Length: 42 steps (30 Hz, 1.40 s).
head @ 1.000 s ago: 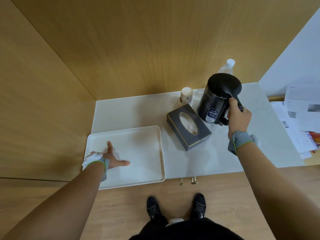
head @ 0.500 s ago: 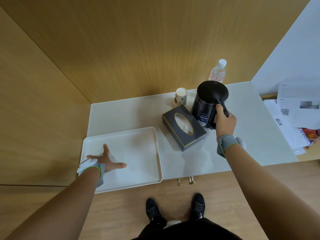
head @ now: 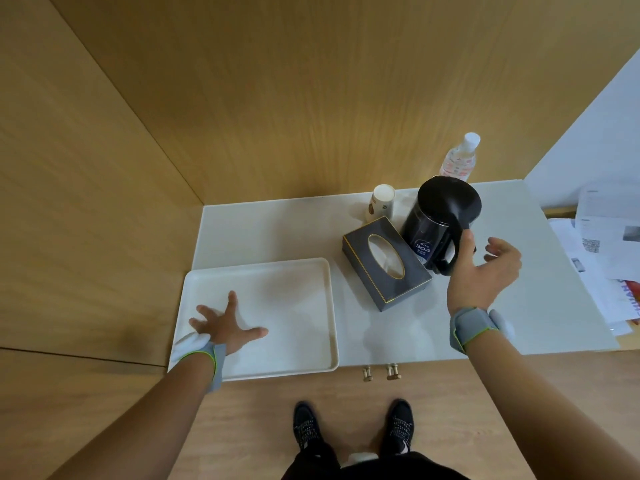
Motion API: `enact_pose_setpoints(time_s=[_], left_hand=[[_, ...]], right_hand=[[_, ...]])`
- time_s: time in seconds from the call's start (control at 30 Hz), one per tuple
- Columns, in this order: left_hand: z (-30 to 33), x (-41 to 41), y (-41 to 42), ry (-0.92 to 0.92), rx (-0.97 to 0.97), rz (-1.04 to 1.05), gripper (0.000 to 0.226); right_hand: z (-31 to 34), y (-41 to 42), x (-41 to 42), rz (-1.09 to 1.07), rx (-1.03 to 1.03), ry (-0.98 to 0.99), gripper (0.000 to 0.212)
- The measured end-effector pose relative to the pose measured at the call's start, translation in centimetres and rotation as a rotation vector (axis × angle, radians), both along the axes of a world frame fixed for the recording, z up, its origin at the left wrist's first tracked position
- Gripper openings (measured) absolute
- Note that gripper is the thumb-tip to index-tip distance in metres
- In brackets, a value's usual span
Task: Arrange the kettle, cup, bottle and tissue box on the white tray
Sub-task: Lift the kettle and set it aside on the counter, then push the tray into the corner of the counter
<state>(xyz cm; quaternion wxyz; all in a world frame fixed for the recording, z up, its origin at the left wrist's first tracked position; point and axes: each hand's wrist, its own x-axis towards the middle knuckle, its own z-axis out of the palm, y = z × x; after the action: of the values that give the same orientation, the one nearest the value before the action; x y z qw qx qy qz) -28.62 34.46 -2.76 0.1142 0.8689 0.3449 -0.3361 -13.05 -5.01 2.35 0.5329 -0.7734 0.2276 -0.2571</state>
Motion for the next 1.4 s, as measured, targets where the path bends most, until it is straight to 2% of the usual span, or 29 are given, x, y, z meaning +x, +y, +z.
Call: enact_pose_setpoints(time_s=[0.07, 0.13, 0.23, 0.33, 0.4, 0.5, 0.57, 0.7, 0.77, 0.93, 1.4], left_hand=[[-0.5, -0.6, -0.1, -0.024, 0.003, -0.025, 0.126], [-1.0, -1.1, -0.3, -0.055, -0.028, -0.038, 0.123], [-1.3, -2.2, -0.4, -0.103, -0.089, -0.055, 0.124], [-1.2, -4.0, -0.2, -0.138, -0.145, -0.097, 0.129], [-1.0, -5.2, 0.1, -0.119, -0.136, -0.168, 0.133], [-0.9, -6.6, 0.5, -0.04, -0.105, -0.288, 0.14], [-1.1, -7.4, 0.7, -0.008, -0.095, -0.361, 0.141], [-1.1, -7.8, 1.2, -0.045, -0.122, -0.397, 0.131], [-1.1, -7.1, 1.5, -0.092, -0.164, -0.365, 0.121], [-1.1, -3.8, 2.5, -0.149, -0.172, -0.338, 0.113], [-2.1, 6.5, 7.7, -0.224, -0.127, -0.323, 0.111]], right_hand=[[1.0, 1.7, -1.5, 0.104, -0.097, -0.144, 0.019], [0.8, 4.2, -3.6, 0.302, -0.173, -0.201, 0.012], [-0.9, 9.2, -8.2, 0.701, -0.39, -0.128, 0.037], [-2.8, 12.8, -11.9, 1.116, -0.655, 0.127, 0.073], [-4.3, 14.0, -12.9, 1.308, -0.827, 0.341, 0.101], [-6.6, 15.0, -13.5, 1.483, -1.095, 0.46, 0.129], [-7.7, 15.0, -13.6, 1.525, -1.188, 0.507, 0.132], [-8.7, 14.2, -13.0, 1.523, -1.255, 0.441, 0.11], [-8.5, 14.1, -12.2, 1.515, -1.246, 0.435, 0.107], [-7.4, 15.7, -8.4, 1.506, -1.219, 0.467, 0.107], [-8.3, 20.4, 2.0, 1.431, -1.168, 0.497, 0.107]])
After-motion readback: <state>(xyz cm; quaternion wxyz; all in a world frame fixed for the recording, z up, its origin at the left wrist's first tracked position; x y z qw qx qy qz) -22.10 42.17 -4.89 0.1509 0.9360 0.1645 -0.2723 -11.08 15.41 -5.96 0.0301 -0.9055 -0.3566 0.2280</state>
